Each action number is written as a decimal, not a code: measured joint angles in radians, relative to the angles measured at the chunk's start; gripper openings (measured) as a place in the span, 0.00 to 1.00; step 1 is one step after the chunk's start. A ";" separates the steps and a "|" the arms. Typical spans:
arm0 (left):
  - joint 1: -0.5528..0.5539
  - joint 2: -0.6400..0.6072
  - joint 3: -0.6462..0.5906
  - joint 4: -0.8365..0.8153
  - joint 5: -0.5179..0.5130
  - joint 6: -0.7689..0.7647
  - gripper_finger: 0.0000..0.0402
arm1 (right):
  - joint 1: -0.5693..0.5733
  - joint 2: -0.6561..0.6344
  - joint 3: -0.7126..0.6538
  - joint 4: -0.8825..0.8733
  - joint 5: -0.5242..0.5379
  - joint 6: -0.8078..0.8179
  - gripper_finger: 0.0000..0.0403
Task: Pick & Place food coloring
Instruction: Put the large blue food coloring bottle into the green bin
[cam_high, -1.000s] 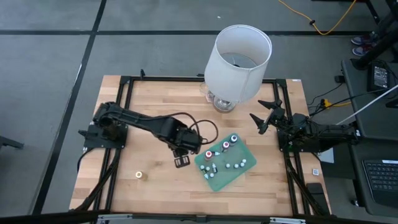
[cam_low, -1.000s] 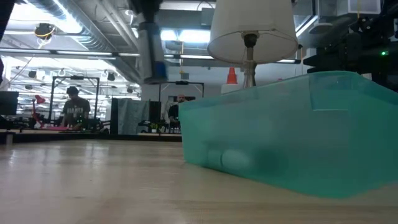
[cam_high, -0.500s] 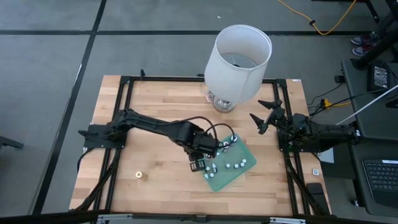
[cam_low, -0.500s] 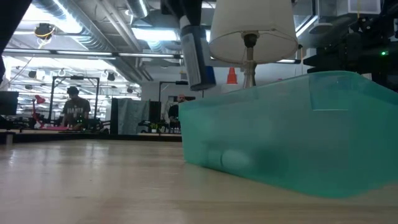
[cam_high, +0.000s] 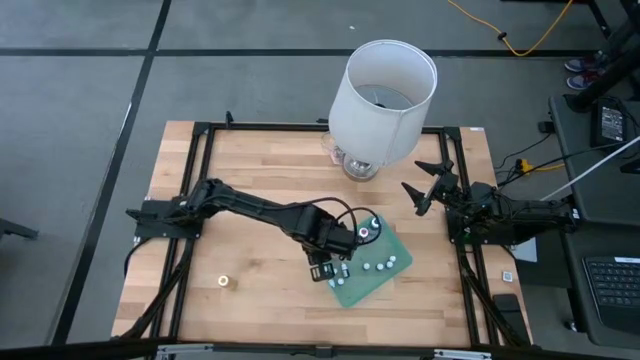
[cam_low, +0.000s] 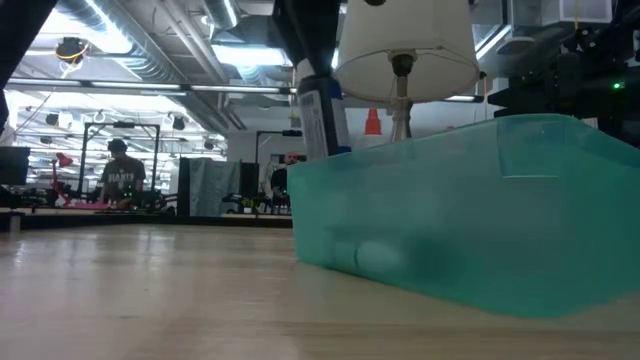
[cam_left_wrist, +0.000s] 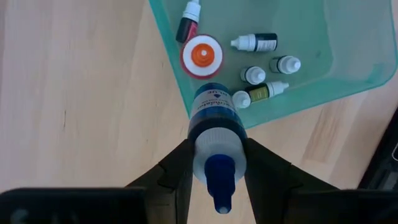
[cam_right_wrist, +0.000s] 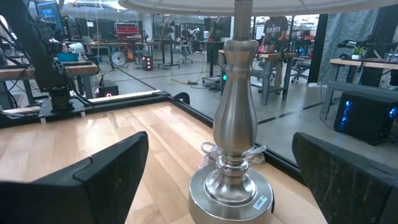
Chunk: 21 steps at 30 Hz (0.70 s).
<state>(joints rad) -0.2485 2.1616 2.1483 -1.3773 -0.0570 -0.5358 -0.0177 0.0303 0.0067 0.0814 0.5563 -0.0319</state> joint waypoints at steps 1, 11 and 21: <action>0.000 0.000 -0.009 0.009 0.000 0.000 0.28 | 0.000 0.000 0.000 0.000 0.000 0.000 0.98; 0.002 0.000 -0.122 0.051 -0.001 0.008 0.28 | 0.000 0.000 0.000 0.000 0.000 0.000 0.98; 0.006 0.000 -0.187 0.089 -0.010 0.025 0.28 | 0.000 0.000 0.000 0.000 0.000 0.000 0.98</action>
<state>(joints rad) -0.2421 2.1612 1.9615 -1.2881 -0.0666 -0.5106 -0.0174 0.0303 0.0067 0.0811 0.5560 -0.0319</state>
